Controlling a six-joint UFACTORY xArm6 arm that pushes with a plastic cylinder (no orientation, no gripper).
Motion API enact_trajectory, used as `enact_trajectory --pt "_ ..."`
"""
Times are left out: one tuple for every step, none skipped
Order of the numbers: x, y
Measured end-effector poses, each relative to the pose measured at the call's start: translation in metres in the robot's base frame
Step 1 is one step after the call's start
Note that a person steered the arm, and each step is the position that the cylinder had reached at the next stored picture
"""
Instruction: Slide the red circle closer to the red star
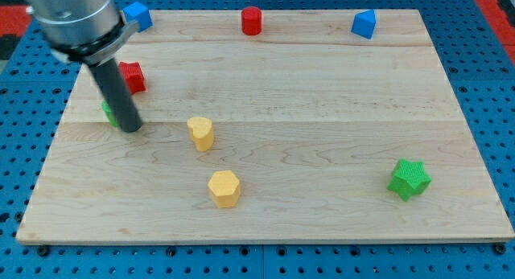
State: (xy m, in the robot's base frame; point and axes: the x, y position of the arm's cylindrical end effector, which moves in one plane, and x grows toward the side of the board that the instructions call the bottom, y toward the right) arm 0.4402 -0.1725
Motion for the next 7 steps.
enact_trajectory --pt "-0.027 0.005" --pt "-0.055 0.107" --pt "-0.141 0.175" --pt "-0.209 0.195" --pt "-0.229 0.221" --pt "-0.248 0.186" --pt "-0.210 0.118"
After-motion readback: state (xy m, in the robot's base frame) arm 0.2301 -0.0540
